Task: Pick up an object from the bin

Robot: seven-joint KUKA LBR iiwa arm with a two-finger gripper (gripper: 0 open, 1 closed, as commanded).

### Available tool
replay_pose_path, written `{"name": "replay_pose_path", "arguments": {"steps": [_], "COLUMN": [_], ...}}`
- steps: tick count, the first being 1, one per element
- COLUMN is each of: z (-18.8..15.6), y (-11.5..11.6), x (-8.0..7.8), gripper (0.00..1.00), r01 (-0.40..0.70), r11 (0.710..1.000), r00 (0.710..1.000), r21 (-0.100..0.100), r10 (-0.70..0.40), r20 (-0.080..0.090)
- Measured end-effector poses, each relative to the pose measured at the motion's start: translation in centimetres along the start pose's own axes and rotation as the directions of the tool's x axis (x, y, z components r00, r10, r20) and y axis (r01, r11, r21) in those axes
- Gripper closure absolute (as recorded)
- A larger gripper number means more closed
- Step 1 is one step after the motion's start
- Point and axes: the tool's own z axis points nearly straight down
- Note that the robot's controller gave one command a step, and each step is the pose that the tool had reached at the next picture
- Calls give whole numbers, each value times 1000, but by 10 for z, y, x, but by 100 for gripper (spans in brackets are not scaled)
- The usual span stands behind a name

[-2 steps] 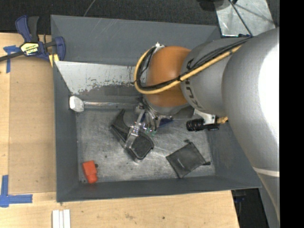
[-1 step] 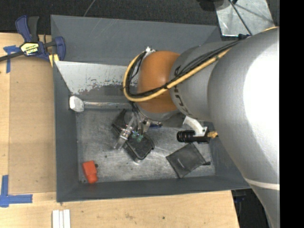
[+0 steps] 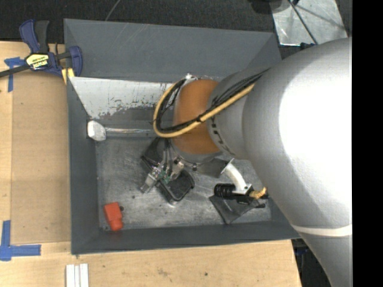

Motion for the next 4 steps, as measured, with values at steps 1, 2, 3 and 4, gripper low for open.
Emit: {"name": "replay_pose_path", "arguments": {"steps": [1, 2, 3, 4], "z": [-2, -4, -10, -48], "y": [1, 3, 2, 1], "x": [-1, -2, -3, -3], "gripper": [0, 100, 100, 100], "r01": [3, 2, 5, 8], "r11": [1000, 1000, 1000, 1000], "r00": [1000, 1000, 1000, 1000], "r21": [0, -6, 6, 7], "r10": [-3, -2, -5, -8], "r20": [2, 7, 0, -1]}}
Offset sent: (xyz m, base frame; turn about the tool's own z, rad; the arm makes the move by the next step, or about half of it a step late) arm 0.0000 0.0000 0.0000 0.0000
